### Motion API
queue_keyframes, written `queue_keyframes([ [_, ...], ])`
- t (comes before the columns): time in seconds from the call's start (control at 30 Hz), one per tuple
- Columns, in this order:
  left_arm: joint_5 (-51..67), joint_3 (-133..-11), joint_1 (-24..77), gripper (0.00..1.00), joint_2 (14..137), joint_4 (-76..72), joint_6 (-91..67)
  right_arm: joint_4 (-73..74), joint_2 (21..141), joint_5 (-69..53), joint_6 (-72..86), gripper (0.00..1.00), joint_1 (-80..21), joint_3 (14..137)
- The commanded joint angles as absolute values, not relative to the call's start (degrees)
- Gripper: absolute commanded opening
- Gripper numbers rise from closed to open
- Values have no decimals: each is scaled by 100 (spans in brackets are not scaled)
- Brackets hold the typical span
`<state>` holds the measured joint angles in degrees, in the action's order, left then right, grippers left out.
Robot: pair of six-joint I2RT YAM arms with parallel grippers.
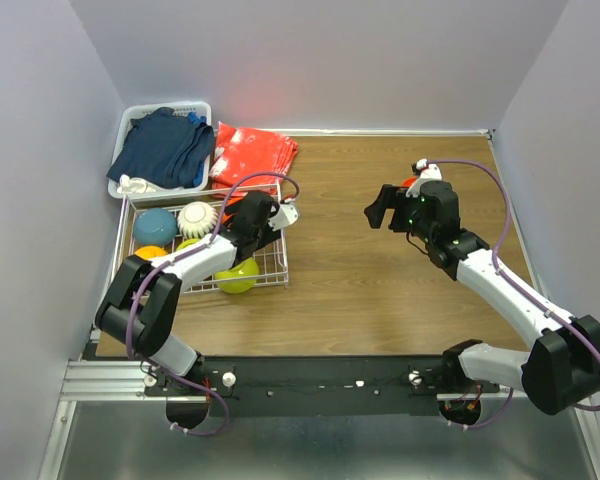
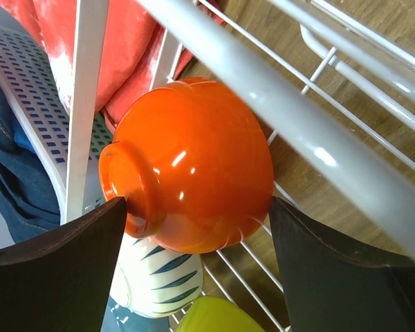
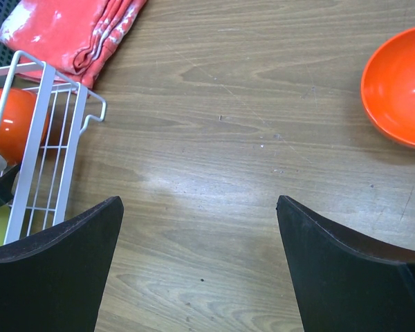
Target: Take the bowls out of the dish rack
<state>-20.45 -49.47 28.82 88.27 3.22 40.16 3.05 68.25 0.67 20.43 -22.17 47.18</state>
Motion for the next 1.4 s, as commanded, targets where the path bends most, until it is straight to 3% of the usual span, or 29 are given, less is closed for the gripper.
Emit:
queue_keyframes([
  [0.0, -2337, -4843, 2839, 64, 8640, 97, 3814, 193, 6847, 79, 1960, 100, -2259, 4649],
  [0.13, -2435, -4808, 2848, 63, 8438, 35, 3771, 176, 6838, 70, 1960, 100, -2259, 4649],
  [0.37, -2505, -4790, 2883, 50, 8165, 35, 3648, 185, 6847, 53, 1960, 100, -2259, 4649],
  [0.6, -2531, -4834, 2892, 48, 8121, 97, 3525, 176, 6855, 35, 1960, 100, -2259, 4649],
  [0.83, -2505, -4896, 2892, 62, 8174, 158, 3384, 176, 6855, 35, 1960, 100, -2259, 4649],
  [1.17, -2101, -5124, 2900, 99, 8236, 940, 3155, 167, 6829, 35, 1960, 100, -2259, 4641],
  [1.37, -2048, -5115, 2927, 99, 8042, 1055, 3085, 176, 6847, 26, 1969, 100, -2259, 4641],
])
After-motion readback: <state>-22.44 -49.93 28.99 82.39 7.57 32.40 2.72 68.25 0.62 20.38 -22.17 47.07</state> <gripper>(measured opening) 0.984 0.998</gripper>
